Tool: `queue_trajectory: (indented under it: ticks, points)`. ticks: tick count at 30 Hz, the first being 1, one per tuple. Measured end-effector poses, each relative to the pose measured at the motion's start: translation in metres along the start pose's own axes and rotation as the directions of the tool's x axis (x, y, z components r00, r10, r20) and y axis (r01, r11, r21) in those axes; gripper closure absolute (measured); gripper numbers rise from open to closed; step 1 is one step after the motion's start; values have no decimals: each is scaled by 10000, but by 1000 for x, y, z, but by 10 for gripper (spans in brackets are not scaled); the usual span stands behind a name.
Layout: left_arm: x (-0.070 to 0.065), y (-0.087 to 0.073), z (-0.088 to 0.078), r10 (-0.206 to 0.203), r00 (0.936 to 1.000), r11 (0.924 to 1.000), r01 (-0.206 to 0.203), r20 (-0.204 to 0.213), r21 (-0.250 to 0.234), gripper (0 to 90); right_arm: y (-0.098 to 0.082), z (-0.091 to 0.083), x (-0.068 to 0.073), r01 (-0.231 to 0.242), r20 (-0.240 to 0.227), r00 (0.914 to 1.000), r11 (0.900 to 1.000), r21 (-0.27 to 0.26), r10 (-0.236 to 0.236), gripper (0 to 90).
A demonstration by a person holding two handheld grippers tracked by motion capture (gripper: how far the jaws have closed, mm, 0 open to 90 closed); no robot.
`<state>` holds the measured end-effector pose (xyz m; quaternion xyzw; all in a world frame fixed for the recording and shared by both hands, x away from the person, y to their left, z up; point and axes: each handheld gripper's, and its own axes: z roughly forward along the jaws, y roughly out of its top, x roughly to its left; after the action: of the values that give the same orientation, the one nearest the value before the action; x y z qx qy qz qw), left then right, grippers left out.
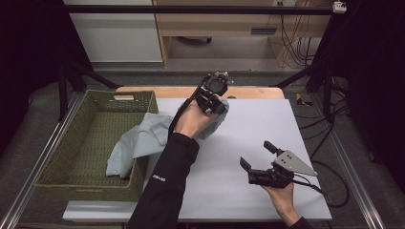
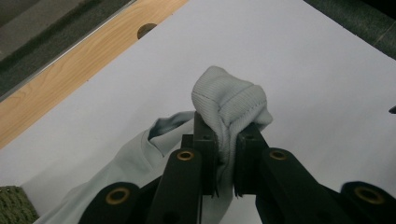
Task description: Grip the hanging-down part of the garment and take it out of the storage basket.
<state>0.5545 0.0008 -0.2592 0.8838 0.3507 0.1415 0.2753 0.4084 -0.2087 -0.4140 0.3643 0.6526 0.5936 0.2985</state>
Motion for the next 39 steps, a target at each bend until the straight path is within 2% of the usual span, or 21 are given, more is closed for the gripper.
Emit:
queue_trajectory:
  ticks: [3,4,6,7,11,12,13,14,16,20,21,22,24,27,31,33,34,37,39]
  points:
    - [1,1,-2,19,10000,10000,-19,-12,-19,813,0,-1,0,-28,-39,10000,10000,20,28,4]
    - [1,1,-3,-23,10000,10000,23,-4,-15,813,0,0,-2,243,-57,9997,9997,-54,-243,4]
    - [1,1,-3,-12,10000,10000,12,11,4,813,0,0,-2,244,-57,9997,9997,-50,-244,4]
    - [2,1,-3,-36,10000,10000,36,-26,-6,813,1,-1,0,-113,-90,9999,9999,29,113,4]
    - [2,1,-4,13,10000,10000,-13,-18,27,813,1,-1,0,-110,-99,9999,9999,13,110,4]
    - [3,1,-5,129,9999,9998,-129,11,133,812,1,0,-1,-1,-59,10000,10000,-38,1,4]
    - [2,0,-5,-13,10000,10000,13,17,21,813,1,0,-1,-23,-73,10000,10000,-23,23,4]
    - [2,0,-5,-10,10000,10000,10,14,30,813,1,0,-3,187,-113,9998,9998,-95,-189,4]
    - [2,0,-6,14,10000,10000,-14,-25,34,813,1,0,0,-165,-111,9998,9999,27,165,4]
    - [3,1,-7,0,10000,9999,1,-35,107,812,2,1,-1,-70,-110,9999,9999,116,71,4]
    - [3,1,-7,17,10000,10000,-16,-48,96,812,3,2,0,-264,-136,9996,9996,122,266,4]
    - [3,1,-7,26,10000,10000,-25,-39,92,813,3,3,-2,-1,-166,9999,10000,69,2,4]
    - [3,1,-8,55,10000,9999,-54,-54,121,812,4,4,0,-143,-76,9999,9999,90,144,4]
    - [4,2,-10,49,9999,9999,-48,-106,110,813,7,12,1,119,-261,9996,9999,3,-119,4]
    - [4,2,-11,85,9999,9999,-84,-98,135,813,10,18,7,-94,-369,9993,9999,90,97,4]
    - [5,2,-12,222,9997,9994,-218,-133,257,813,11,24,9,235,-457,9987,9997,-16,-235,4]
    - [5,3,-13,223,9997,9994,-219,-132,258,813,13,26,11,57,-526,9986,10000,14,-57,4]
    - [5,2,-14,162,9998,9997,-159,-143,181,813,16,37,17,106,-646,9979,9999,26,-104,4]
    - [5,2,-15,77,9998,9999,-75,-165,123,812,17,45,21,-28,-702,9975,10000,38,30,4]
